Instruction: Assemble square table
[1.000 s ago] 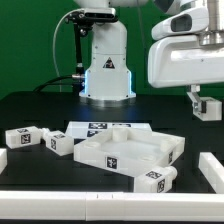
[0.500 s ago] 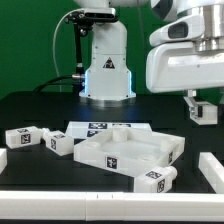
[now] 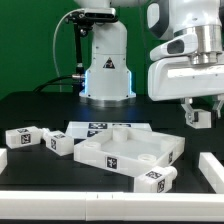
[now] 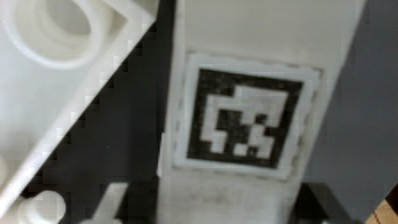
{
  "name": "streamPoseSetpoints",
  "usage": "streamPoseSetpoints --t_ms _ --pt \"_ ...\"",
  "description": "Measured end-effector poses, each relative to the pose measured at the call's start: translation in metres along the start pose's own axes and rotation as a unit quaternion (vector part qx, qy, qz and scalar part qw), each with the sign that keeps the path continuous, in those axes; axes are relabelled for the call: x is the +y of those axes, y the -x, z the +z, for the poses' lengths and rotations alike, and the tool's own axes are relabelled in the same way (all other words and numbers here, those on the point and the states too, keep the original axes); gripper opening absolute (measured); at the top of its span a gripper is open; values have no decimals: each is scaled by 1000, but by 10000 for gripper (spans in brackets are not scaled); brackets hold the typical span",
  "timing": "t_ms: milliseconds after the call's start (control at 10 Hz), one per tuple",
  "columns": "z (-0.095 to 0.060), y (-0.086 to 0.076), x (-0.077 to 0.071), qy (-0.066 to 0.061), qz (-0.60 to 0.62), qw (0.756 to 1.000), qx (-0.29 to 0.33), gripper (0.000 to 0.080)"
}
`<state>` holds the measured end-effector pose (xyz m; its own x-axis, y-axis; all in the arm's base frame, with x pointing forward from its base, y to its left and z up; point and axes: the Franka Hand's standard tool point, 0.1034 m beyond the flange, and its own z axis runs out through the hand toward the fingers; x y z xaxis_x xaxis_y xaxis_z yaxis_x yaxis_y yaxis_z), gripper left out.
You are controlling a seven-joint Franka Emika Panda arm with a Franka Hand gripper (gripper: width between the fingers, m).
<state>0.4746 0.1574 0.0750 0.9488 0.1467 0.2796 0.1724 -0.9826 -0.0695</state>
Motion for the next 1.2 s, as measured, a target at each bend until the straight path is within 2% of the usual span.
streamPoseSetpoints --t_ms 100,200,400,600,800,1200 --pt "2 2 1 0 -3 1000 4 288" --pt "11 14 -3 -1 -8 1000 4 288" --pt "23 33 -23 -6 -24 1000 -5 288" --pt "38 48 -31 -6 -22 1000 -15 288" --pt "47 56 -28 -5 -27 999 -19 288" --pt "49 61 -23 -2 -27 1000 -15 288"
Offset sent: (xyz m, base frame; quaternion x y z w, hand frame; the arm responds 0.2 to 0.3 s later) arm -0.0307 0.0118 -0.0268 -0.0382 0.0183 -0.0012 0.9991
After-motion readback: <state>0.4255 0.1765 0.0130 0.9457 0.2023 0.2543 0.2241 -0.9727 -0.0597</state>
